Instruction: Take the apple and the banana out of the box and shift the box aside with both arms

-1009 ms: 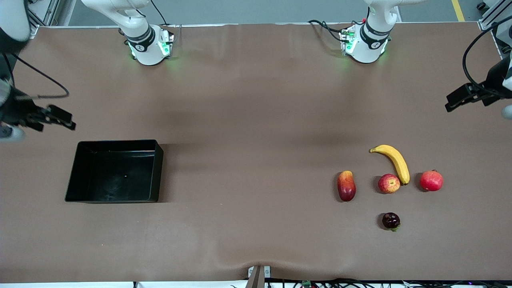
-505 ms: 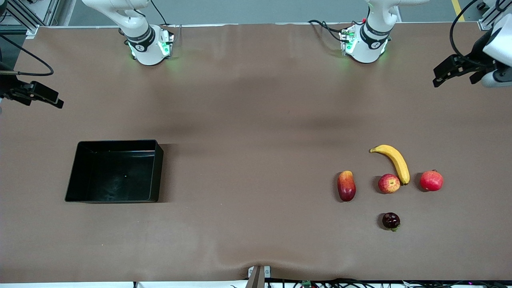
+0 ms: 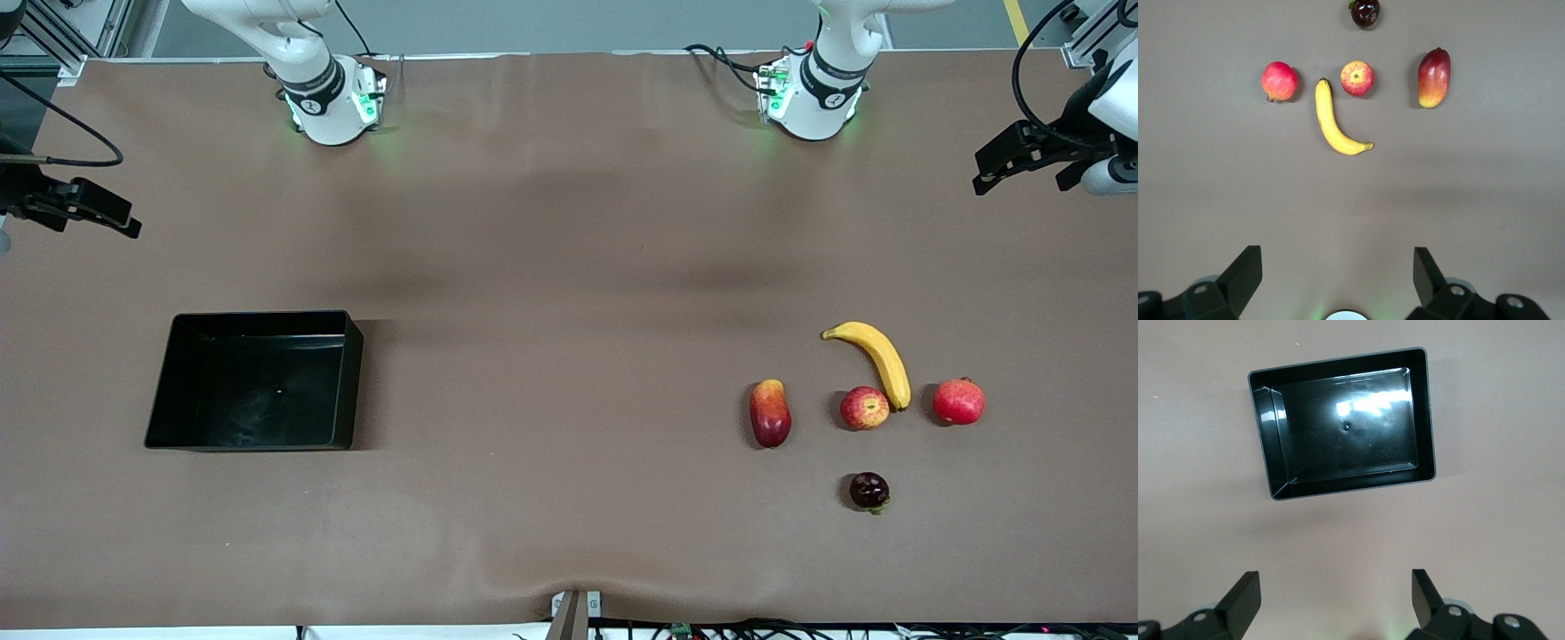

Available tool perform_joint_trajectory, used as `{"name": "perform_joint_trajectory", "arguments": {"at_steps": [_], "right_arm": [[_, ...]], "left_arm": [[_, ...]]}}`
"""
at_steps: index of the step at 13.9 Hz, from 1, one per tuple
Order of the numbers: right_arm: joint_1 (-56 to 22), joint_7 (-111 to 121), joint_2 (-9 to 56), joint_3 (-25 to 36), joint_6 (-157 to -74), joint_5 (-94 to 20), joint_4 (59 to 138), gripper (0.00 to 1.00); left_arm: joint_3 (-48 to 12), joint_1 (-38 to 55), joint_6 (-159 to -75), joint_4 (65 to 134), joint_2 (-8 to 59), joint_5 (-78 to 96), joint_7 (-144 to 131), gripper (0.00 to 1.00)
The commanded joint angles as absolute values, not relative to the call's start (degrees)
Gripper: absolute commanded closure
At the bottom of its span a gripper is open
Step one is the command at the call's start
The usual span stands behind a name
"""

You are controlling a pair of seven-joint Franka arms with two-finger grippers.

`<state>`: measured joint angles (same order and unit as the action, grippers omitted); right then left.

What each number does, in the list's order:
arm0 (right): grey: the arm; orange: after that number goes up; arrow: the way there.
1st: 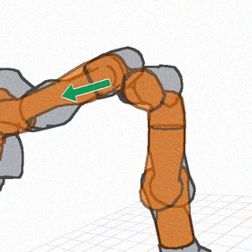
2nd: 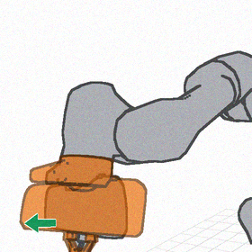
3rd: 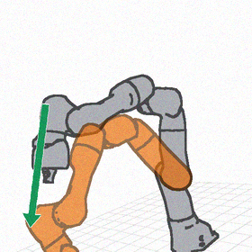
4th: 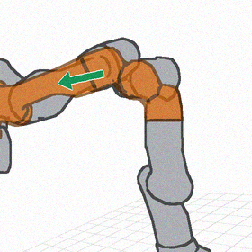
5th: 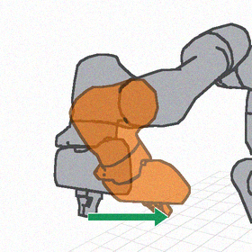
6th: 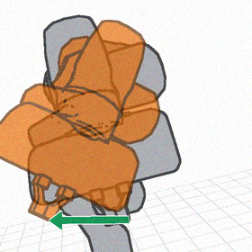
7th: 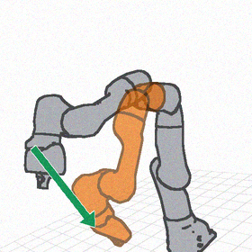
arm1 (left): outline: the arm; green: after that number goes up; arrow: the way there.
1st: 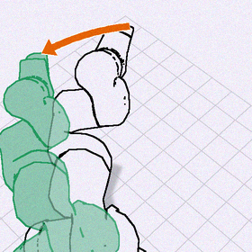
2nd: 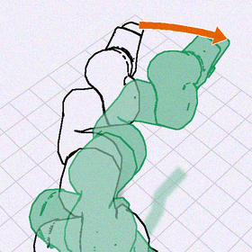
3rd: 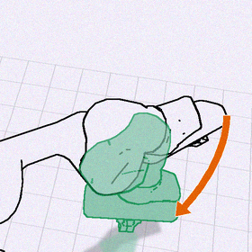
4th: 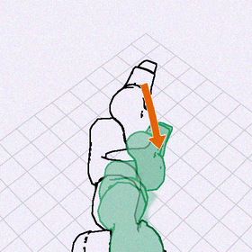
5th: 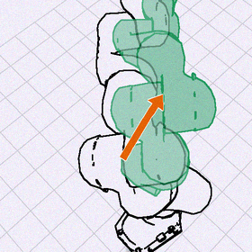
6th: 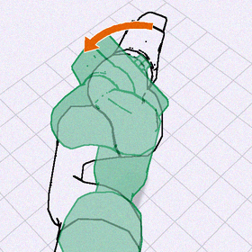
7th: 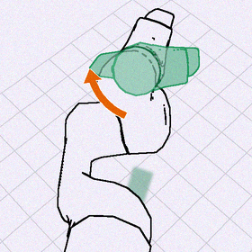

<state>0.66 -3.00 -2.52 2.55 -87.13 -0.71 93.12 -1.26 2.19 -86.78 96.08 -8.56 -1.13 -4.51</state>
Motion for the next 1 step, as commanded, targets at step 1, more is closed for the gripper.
{"name": "perform_joint_trajectory", "arguments": {"at_steps": [1], "right_arm": [[0.62, -3.60, -2.72, 2.29, -86.48, 0.61, 91.76, 0.00]], "left_arm": [[-1.49, 2.29, -86.31, 94.48, -7.73, -0.18, -3.95, 0.00]]}}
